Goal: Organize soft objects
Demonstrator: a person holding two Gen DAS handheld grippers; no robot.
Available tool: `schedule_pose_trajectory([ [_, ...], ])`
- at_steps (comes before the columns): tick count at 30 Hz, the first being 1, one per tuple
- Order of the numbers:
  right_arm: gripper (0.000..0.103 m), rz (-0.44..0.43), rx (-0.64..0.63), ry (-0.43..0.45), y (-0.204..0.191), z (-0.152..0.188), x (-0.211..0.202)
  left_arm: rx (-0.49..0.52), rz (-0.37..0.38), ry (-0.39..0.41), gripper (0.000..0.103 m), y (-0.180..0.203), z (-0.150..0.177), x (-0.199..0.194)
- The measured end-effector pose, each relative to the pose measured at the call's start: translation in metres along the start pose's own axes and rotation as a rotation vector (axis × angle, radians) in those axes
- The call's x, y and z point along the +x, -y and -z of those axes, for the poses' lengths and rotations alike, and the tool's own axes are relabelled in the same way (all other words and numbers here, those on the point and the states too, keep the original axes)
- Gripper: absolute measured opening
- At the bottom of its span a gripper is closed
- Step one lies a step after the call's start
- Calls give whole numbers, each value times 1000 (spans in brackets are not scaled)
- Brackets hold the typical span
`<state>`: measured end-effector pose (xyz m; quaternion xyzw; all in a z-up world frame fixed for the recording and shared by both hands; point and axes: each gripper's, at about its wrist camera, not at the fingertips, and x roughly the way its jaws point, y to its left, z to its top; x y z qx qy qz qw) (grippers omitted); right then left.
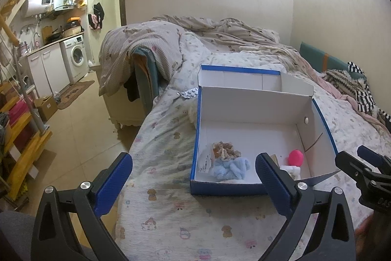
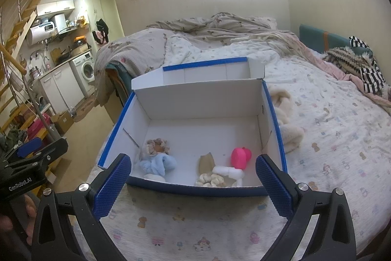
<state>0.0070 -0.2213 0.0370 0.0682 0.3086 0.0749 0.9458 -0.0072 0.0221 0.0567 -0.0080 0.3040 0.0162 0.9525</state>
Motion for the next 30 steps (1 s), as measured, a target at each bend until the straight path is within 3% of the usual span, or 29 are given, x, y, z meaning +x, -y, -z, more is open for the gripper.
schedule_pose_trajectory([
  [30,103,6,-8,0,2,1,1,4,2,1,101,-2,2,0],
])
